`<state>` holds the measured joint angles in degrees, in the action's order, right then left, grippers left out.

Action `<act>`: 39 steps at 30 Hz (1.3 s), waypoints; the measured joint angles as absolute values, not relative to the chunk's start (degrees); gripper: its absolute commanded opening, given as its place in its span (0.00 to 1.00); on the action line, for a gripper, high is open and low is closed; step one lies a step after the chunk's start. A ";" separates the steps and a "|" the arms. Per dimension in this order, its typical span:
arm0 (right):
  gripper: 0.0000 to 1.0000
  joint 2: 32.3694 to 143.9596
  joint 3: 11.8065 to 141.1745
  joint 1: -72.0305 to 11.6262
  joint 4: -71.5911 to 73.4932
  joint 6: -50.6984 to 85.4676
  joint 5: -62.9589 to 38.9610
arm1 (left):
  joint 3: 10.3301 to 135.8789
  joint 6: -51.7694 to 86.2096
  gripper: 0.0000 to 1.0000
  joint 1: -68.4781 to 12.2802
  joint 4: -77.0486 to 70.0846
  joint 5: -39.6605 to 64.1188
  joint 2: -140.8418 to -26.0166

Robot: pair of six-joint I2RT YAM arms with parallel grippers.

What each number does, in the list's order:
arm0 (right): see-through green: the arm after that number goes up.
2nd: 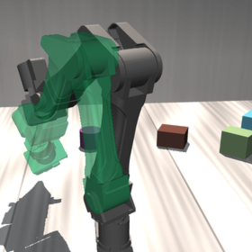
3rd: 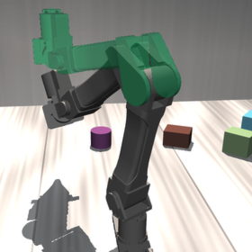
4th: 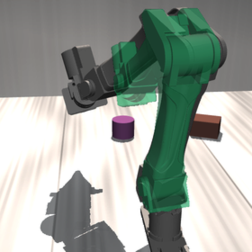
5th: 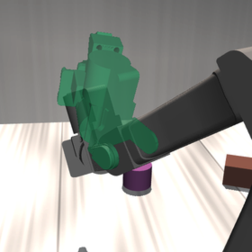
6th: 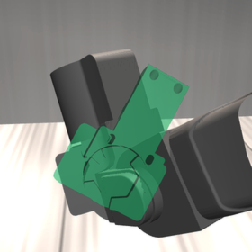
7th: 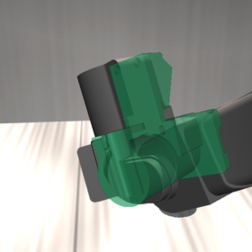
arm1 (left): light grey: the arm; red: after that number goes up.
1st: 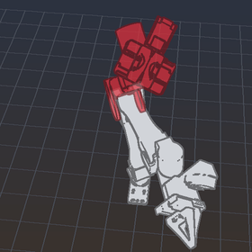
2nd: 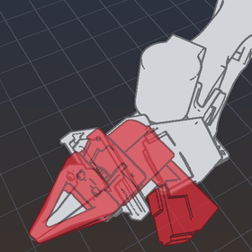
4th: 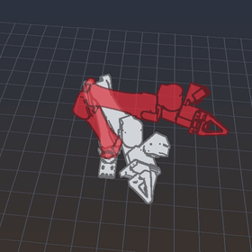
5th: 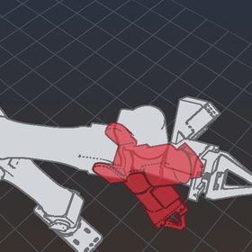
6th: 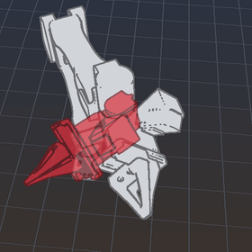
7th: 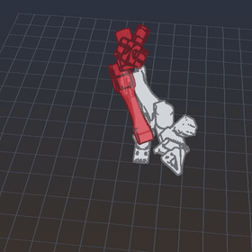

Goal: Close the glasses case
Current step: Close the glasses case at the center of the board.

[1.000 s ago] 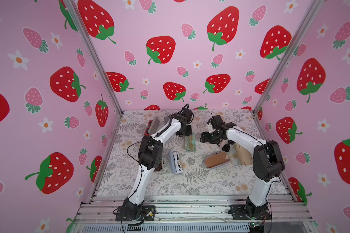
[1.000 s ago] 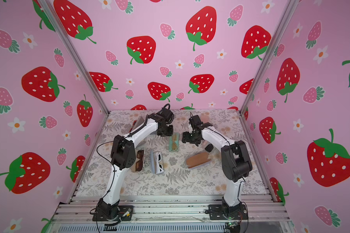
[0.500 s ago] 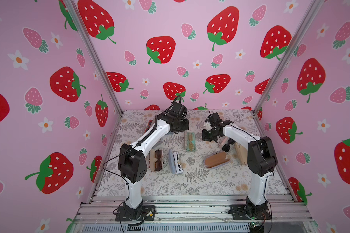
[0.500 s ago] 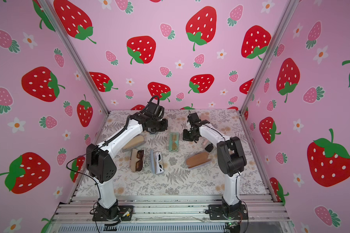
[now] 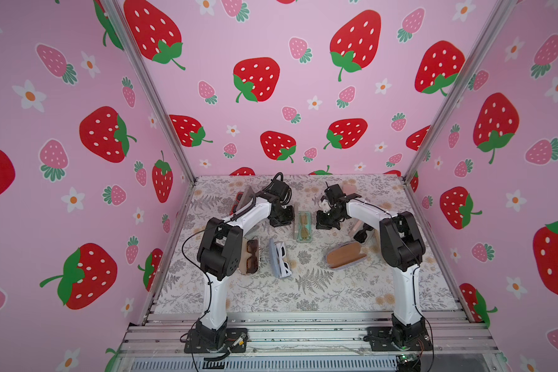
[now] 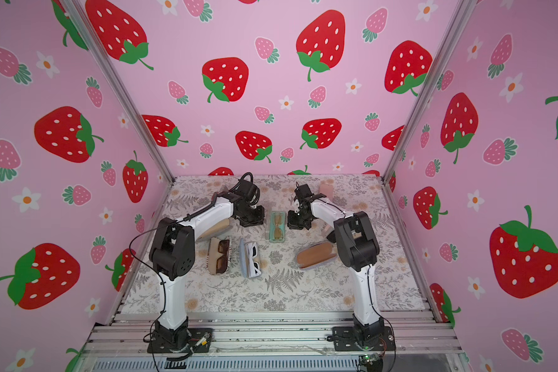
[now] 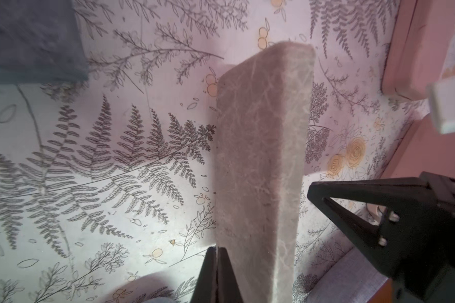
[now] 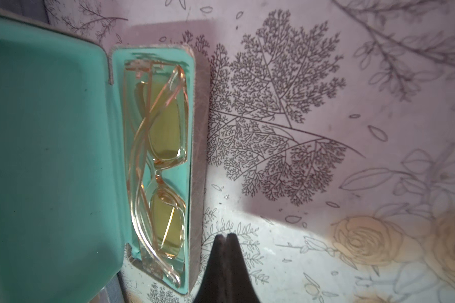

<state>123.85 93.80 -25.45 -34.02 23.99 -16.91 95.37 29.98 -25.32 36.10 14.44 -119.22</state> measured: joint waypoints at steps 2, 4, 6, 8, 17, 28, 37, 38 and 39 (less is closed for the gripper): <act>0.06 124.25 93.80 -25.45 -34.02 24.18 -17.21 | 95.98 30.06 0.00 -25.52 35.94 14.94 -120.05; 0.06 124.60 93.80 -25.45 -33.98 24.23 -17.54 | 96.62 30.17 0.00 -25.69 35.90 15.27 -120.55; 0.06 124.95 93.80 -25.45 -33.91 24.25 -17.78 | 97.06 30.24 0.00 -25.89 35.88 15.44 -120.81; 0.06 125.38 93.80 -25.45 -33.67 24.29 -18.09 | 97.73 30.24 0.00 -26.15 35.92 15.49 -121.03; 0.07 127.61 95.61 -25.63 -32.45 24.51 -20.69 | 101.36 30.22 0.00 -27.27 36.84 15.14 -122.52; 0.08 127.90 95.94 -25.71 -32.34 24.49 -21.65 | 107.07 30.17 0.00 -28.27 39.29 14.17 -126.63; 0.10 127.90 95.96 -25.71 -32.27 24.51 -21.96 | 109.21 30.20 0.00 -29.26 40.51 13.76 -128.27; 0.10 127.94 95.98 -25.74 -32.29 24.51 -22.09 | 109.49 30.20 0.00 -29.39 40.56 13.80 -128.64; 0.10 127.94 95.98 -25.74 -32.25 24.51 -22.24 | 109.80 30.20 0.00 -29.54 40.51 13.96 -128.99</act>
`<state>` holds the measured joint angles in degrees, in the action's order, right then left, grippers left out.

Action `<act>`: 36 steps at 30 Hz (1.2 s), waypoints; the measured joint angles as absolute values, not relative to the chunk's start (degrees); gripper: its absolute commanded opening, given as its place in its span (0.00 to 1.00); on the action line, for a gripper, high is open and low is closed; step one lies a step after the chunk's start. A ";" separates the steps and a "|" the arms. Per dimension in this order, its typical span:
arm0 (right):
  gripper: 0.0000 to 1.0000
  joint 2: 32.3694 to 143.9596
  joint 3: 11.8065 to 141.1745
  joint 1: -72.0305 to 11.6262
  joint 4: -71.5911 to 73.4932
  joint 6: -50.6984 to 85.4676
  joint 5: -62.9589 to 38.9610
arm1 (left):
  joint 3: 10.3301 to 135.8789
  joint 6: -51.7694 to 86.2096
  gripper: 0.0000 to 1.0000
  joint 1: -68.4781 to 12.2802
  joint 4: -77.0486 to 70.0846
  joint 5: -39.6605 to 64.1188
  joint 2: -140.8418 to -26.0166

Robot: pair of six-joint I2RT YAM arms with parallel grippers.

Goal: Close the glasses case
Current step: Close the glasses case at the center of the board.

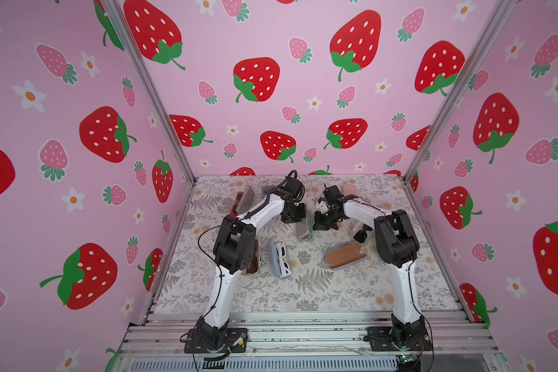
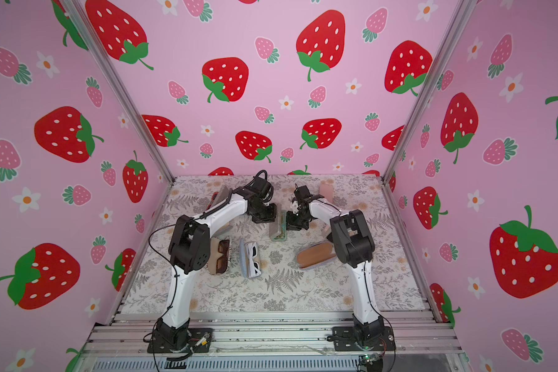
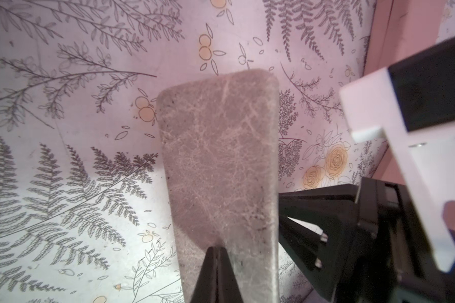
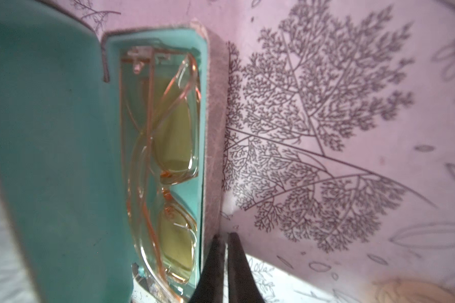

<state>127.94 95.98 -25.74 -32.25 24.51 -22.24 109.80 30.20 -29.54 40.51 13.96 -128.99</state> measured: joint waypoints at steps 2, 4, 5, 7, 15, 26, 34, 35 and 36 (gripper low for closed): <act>0.10 128.03 95.98 -25.91 -32.10 24.51 -22.72 | 110.19 30.20 0.00 -29.87 40.53 14.11 -129.84; 0.10 128.05 95.98 -26.13 -31.88 24.51 -22.94 | 110.19 30.20 0.00 -30.22 40.62 14.17 -130.67; 0.10 128.05 95.98 -26.26 -31.86 24.51 -22.94 | 110.19 30.22 0.00 -30.30 40.64 14.17 -131.00; 0.10 128.05 95.98 -26.37 -31.83 24.58 -22.83 | 110.19 30.22 0.00 -30.39 40.71 14.15 -131.22; 0.13 125.64 92.82 -26.37 -30.06 25.85 -20.05 | 109.93 30.24 0.04 -30.44 40.75 13.39 -130.41; 0.21 108.25 85.19 -26.37 -30.22 26.06 -14.22 | 104.68 30.46 1.00 -31.66 40.38 9.52 -120.77; 0.25 95.46 81.45 -26.37 -32.36 25.41 -10.85 | 104.51 29.76 1.00 -35.64 41.76 4.80 -124.14; 0.25 94.39 80.93 -26.37 -32.62 25.39 -10.57 | 104.51 29.74 0.99 -35.97 42.00 4.40 -124.66; 0.25 93.19 80.27 -26.37 -32.93 25.36 -10.15 | 104.51 29.67 1.00 -36.38 42.37 3.84 -125.34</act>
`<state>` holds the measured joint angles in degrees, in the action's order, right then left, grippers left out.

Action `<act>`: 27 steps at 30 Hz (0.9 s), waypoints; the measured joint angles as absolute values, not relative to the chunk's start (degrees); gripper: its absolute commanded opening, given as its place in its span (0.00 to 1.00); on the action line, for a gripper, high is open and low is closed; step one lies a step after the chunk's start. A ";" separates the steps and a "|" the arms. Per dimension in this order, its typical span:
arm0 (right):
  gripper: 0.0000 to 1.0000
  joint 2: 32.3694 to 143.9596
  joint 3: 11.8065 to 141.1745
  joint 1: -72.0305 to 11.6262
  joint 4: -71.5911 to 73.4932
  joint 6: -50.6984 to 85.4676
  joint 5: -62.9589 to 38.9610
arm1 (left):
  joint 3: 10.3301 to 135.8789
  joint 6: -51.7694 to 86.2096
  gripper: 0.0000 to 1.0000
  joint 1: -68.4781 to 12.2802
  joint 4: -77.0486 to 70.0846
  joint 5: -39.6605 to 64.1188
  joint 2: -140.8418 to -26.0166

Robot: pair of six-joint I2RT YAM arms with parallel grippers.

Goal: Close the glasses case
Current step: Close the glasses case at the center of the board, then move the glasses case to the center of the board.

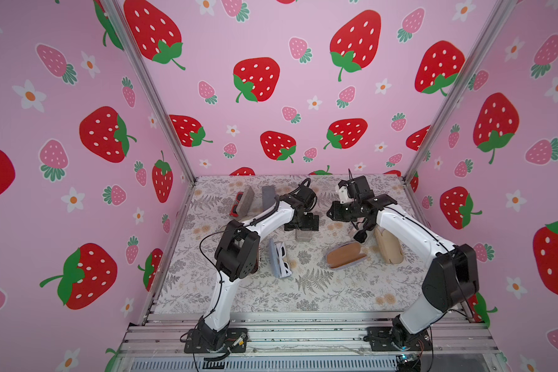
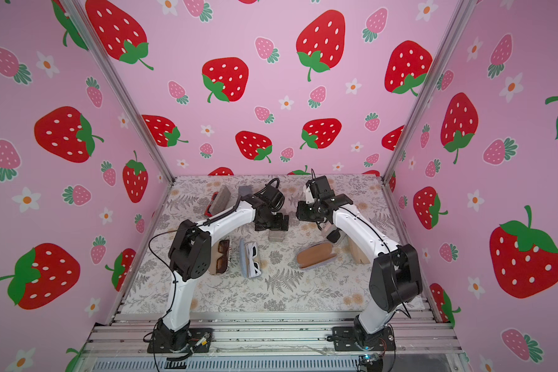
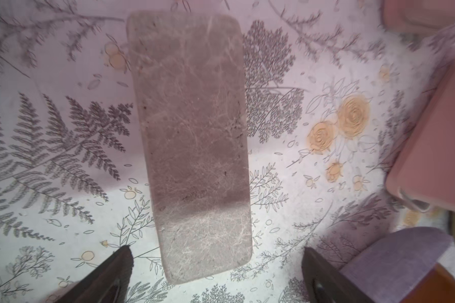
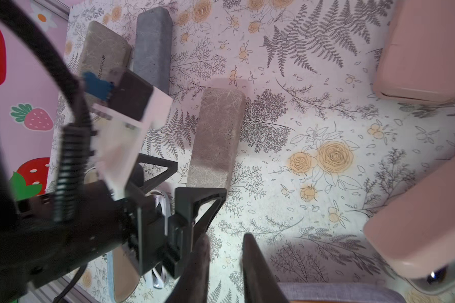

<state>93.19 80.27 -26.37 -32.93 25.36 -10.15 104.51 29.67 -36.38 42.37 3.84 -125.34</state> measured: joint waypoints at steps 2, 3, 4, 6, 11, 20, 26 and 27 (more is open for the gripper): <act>0.26 91.37 79.20 -26.37 -33.65 25.32 -9.52 | 104.55 29.52 1.00 -36.97 43.05 2.96 -126.76; 0.26 90.63 78.72 -26.37 -34.00 25.32 -9.23 | 104.60 29.39 1.00 -37.17 43.51 2.50 -127.35; 0.26 90.08 78.32 -26.37 -34.24 25.30 -8.93 | 104.64 29.32 1.00 -37.32 43.90 2.09 -127.87; 0.26 89.60 77.78 -26.37 -34.54 25.30 -8.67 | 104.97 29.15 0.99 -37.56 44.53 1.39 -128.88; 0.27 89.56 76.84 -26.37 -34.76 25.32 -8.29 | 105.58 28.97 0.83 -37.74 45.17 0.08 -130.67; 0.27 89.65 76.73 -26.37 -34.92 25.30 -8.34 | 109.36 28.80 0.71 -37.71 45.56 -0.27 -133.10; 0.28 90.04 76.73 -26.37 -34.96 25.26 -8.34 | 112.62 28.69 0.67 -37.23 46.28 -0.64 -134.89; 0.27 90.08 76.73 -26.37 -34.98 25.26 -8.34 | 113.03 28.69 0.67 -37.06 46.41 -0.60 -135.13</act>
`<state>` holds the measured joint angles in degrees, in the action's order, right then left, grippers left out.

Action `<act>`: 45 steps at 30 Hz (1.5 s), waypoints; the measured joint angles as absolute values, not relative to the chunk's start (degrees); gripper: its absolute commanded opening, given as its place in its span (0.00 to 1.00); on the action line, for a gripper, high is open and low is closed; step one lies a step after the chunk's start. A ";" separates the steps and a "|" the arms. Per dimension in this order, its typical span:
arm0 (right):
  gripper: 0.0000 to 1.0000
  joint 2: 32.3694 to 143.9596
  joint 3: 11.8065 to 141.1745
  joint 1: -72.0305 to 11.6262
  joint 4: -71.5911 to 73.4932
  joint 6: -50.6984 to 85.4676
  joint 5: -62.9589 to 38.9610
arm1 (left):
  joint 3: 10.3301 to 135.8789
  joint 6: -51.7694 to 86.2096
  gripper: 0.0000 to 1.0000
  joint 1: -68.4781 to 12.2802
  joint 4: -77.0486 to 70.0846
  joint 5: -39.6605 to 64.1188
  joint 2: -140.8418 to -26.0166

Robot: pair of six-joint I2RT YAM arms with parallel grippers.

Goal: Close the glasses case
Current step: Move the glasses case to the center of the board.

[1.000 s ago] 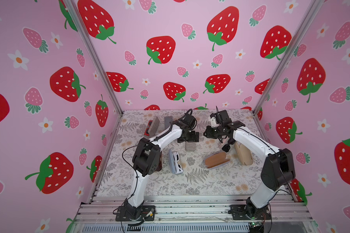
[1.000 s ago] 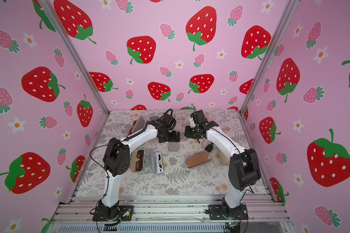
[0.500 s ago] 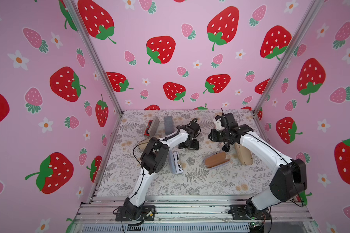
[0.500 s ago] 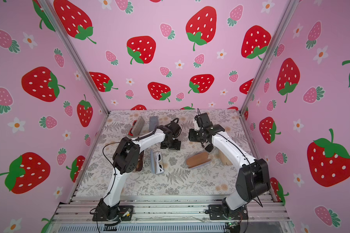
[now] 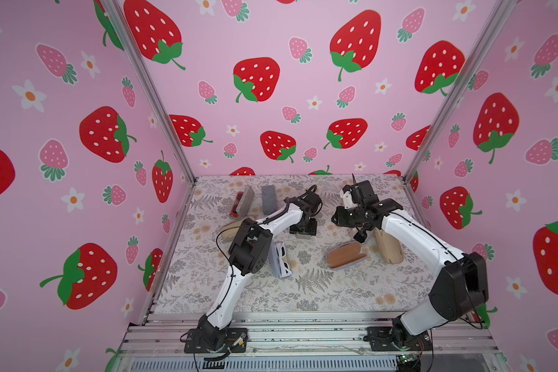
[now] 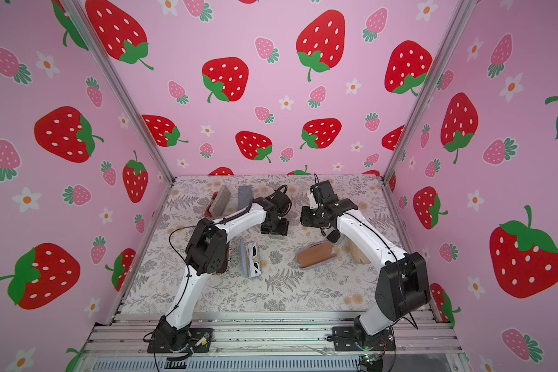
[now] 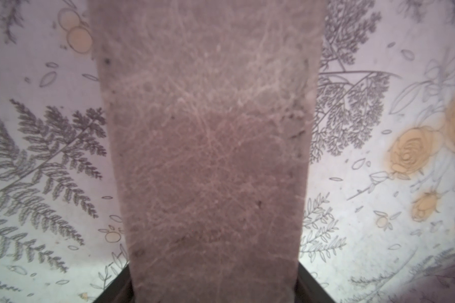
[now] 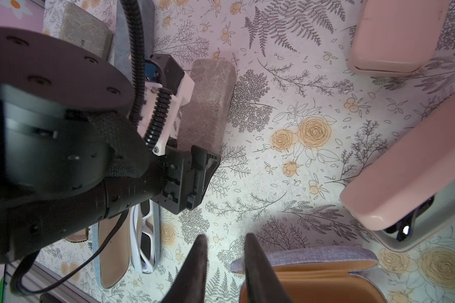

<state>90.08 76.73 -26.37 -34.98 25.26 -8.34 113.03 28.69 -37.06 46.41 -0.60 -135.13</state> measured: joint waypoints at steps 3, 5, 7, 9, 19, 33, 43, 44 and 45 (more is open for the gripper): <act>0.27 90.19 76.73 -26.37 -34.98 25.26 -8.34 | 113.93 28.67 0.67 -36.10 46.46 -0.45 -135.52; 0.28 90.32 76.73 -26.37 -34.98 25.26 -8.40 | 114.65 28.64 0.67 -34.98 46.76 -0.43 -135.90; 0.27 90.52 76.71 -26.37 -34.98 25.26 -8.49 | 116.31 28.53 0.67 -33.39 46.78 -0.43 -137.03; 0.28 90.70 76.51 -26.37 -34.98 25.26 -8.64 | 118.30 28.45 0.67 -31.83 46.76 -0.40 -138.19; 0.28 93.27 75.42 -26.37 -34.94 25.52 -9.74 | 134.89 27.20 0.67 -26.00 48.45 0.21 -147.70; 0.31 95.15 75.22 -26.39 -34.33 26.20 -11.60 | 139.76 25.45 0.87 -22.74 49.10 1.83 -150.50; 0.34 94.43 73.71 -26.98 -33.76 27.22 -11.84 | 133.80 25.54 0.88 -23.14 49.06 2.50 -145.64; 0.34 94.11 73.32 -27.05 -33.82 27.38 -11.77 | 132.92 25.56 0.88 -23.31 49.10 2.61 -144.57; 0.36 93.56 72.71 -27.16 -33.87 27.66 -11.64 | 131.57 25.63 0.88 -23.62 48.80 2.70 -142.93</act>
